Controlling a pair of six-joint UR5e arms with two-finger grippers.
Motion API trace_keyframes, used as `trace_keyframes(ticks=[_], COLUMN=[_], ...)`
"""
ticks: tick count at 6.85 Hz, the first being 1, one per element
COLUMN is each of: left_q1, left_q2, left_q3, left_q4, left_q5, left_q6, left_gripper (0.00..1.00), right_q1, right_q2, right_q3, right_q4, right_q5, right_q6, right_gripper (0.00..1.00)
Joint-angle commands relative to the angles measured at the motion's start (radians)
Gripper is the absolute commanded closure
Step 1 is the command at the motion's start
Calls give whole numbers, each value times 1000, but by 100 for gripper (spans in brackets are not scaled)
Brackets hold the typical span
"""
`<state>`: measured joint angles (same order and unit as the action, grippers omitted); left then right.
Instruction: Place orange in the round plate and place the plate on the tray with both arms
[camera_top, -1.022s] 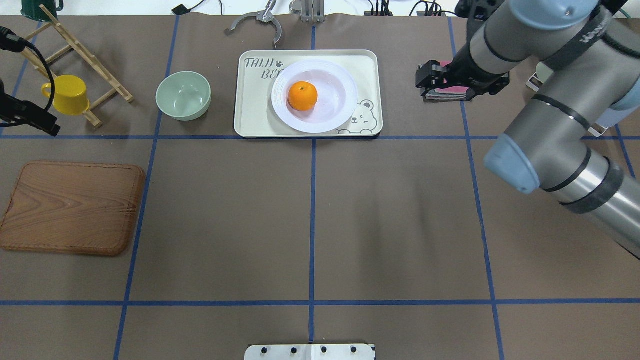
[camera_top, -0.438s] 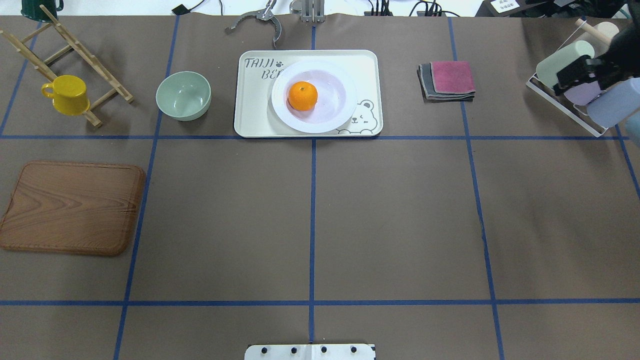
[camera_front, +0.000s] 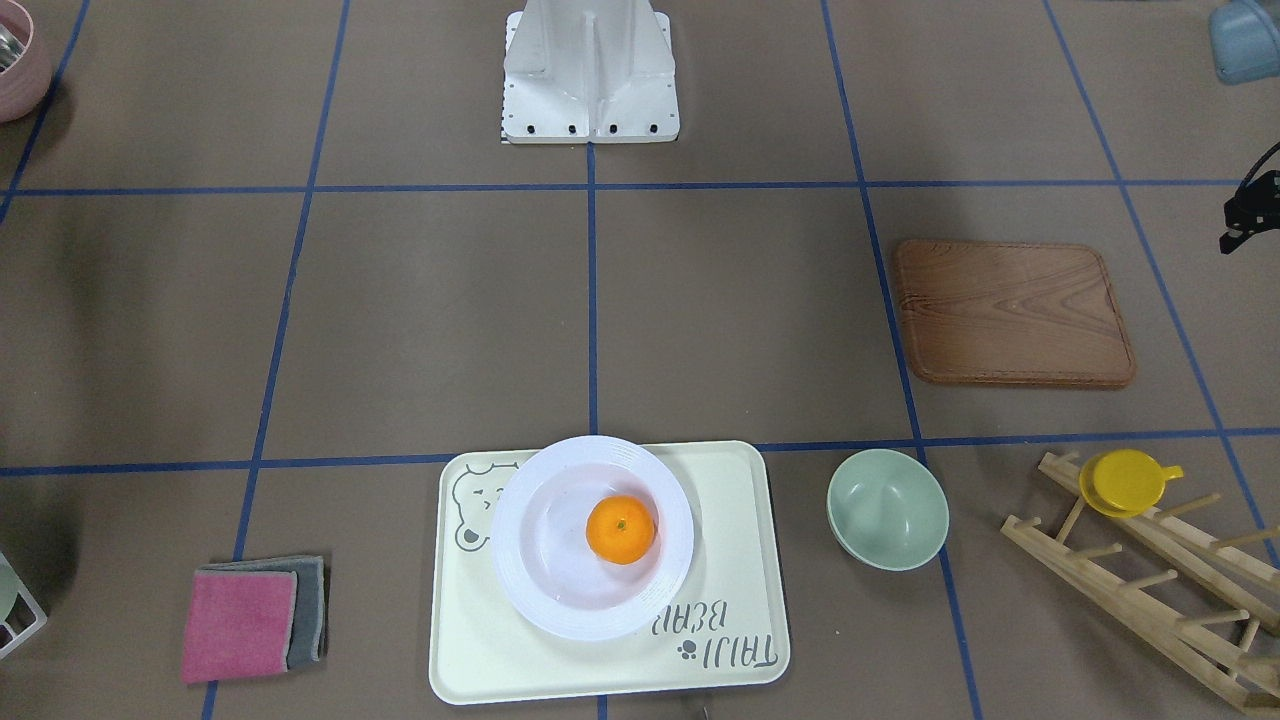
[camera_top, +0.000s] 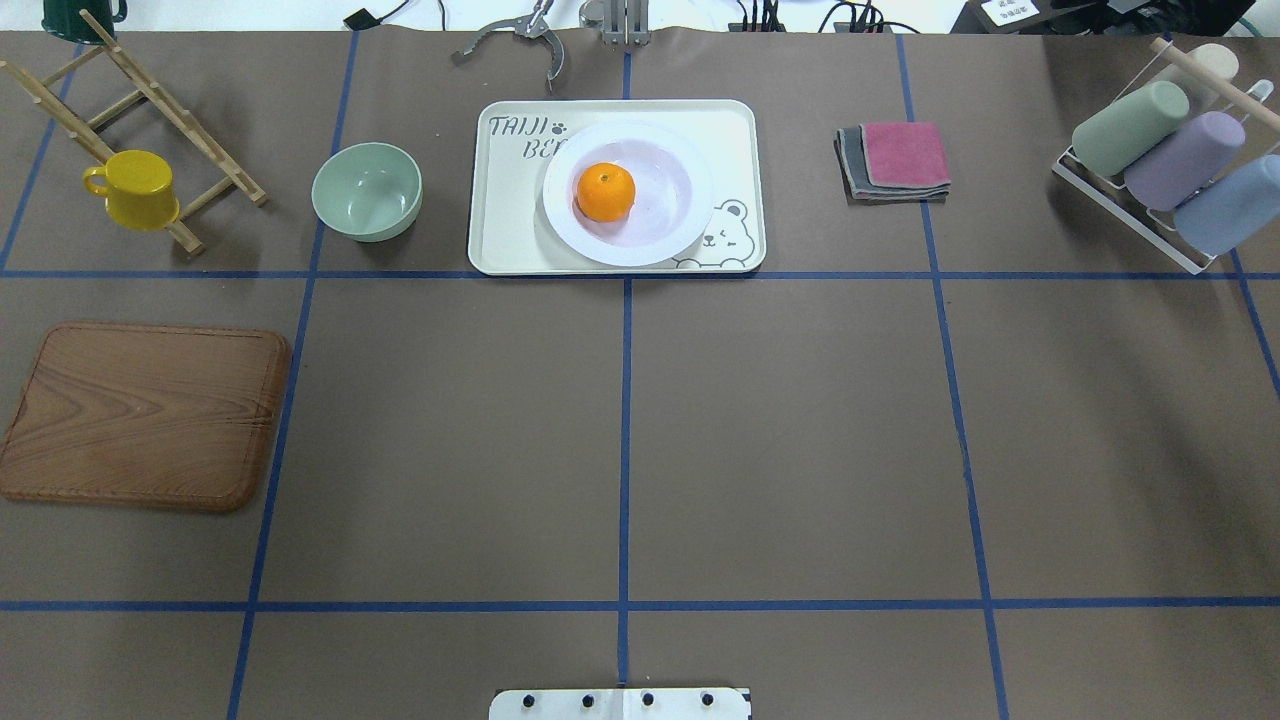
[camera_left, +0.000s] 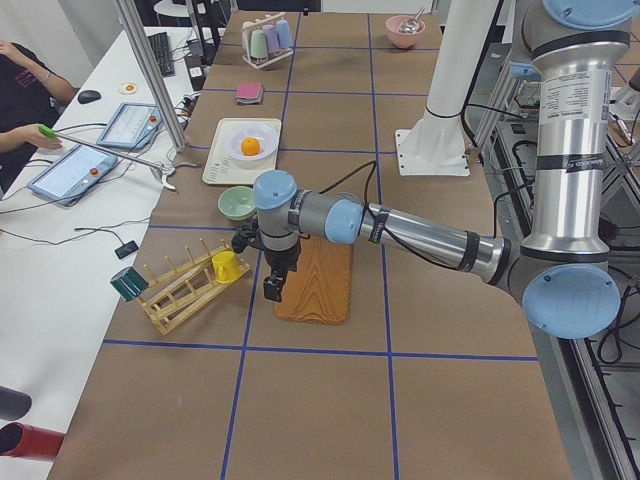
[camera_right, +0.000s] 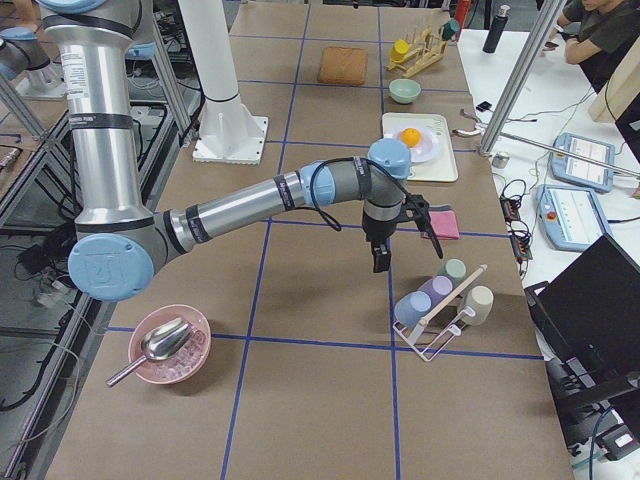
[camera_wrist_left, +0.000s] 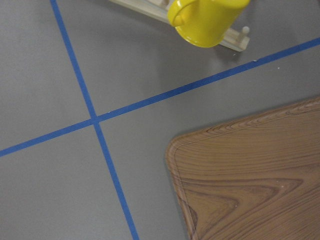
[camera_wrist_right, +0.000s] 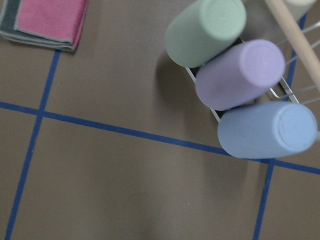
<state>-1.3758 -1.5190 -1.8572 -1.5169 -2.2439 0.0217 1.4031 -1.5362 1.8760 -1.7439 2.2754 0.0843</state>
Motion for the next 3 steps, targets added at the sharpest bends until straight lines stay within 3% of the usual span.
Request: trace_keyframes(ticks=[1,3], left_q1=[-6,-6], left_q2=[22,25], left_q3=[12,12], left_q4=[-6,-6], left_q5=[0,0], left_q6=[1,1], left_gripper=[1,1], right_q1=[22,25], right_q2=[-85,-88], right_q3=[-1,3], right_q4=[23,23], right_q5=[4,7], right_q6=[-9,-9], right_gripper=[0,0])
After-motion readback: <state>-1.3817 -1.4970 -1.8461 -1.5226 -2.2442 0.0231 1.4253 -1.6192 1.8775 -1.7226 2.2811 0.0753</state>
